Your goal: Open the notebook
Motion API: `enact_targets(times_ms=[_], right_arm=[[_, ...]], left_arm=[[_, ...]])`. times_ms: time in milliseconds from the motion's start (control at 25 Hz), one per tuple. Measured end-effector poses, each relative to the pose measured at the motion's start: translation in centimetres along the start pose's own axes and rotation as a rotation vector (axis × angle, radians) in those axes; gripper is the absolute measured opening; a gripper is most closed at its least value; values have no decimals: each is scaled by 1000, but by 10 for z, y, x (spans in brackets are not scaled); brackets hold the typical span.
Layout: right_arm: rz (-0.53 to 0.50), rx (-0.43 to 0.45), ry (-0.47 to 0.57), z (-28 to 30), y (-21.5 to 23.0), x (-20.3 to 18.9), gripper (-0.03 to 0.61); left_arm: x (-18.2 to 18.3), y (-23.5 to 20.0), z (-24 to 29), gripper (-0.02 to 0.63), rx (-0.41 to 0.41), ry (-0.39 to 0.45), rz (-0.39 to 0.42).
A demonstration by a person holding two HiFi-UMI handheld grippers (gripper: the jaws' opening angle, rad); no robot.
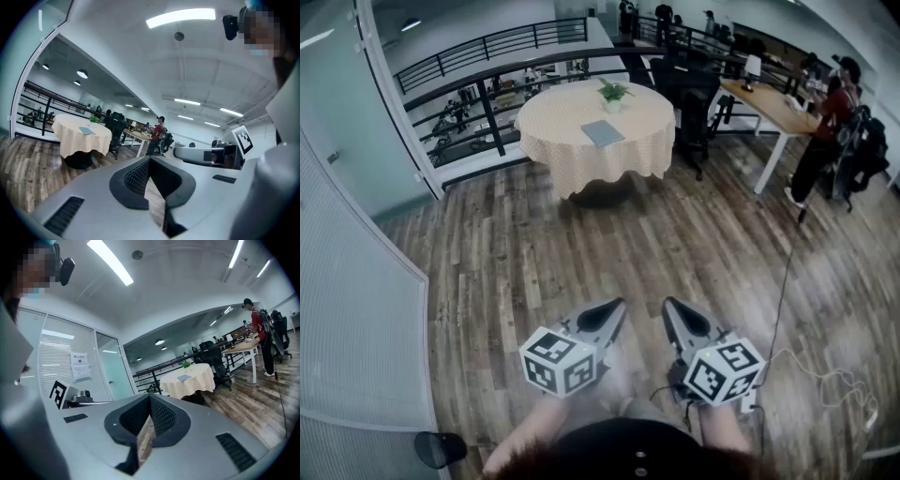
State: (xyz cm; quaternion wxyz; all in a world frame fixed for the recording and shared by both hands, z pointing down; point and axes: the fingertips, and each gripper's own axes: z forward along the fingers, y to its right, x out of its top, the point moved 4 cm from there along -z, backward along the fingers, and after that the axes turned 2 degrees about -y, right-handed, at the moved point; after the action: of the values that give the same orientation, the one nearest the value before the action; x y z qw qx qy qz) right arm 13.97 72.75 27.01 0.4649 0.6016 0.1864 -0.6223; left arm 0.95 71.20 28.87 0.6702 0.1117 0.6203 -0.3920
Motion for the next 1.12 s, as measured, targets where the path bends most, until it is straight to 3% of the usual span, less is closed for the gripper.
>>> enact_targets(times_ms=[520,800,1120], right_arm=[[-44,26,-22,10,0,-3,11],[-14,32,-20,23,14,3,11],[-73,118,-68,15,21,-3,11]], left_arm=[[-8,4,19,9,-17,-3,-15],[0,8,34,9,-33,18,-3],[-16,16,53,9,-21,2,-44]])
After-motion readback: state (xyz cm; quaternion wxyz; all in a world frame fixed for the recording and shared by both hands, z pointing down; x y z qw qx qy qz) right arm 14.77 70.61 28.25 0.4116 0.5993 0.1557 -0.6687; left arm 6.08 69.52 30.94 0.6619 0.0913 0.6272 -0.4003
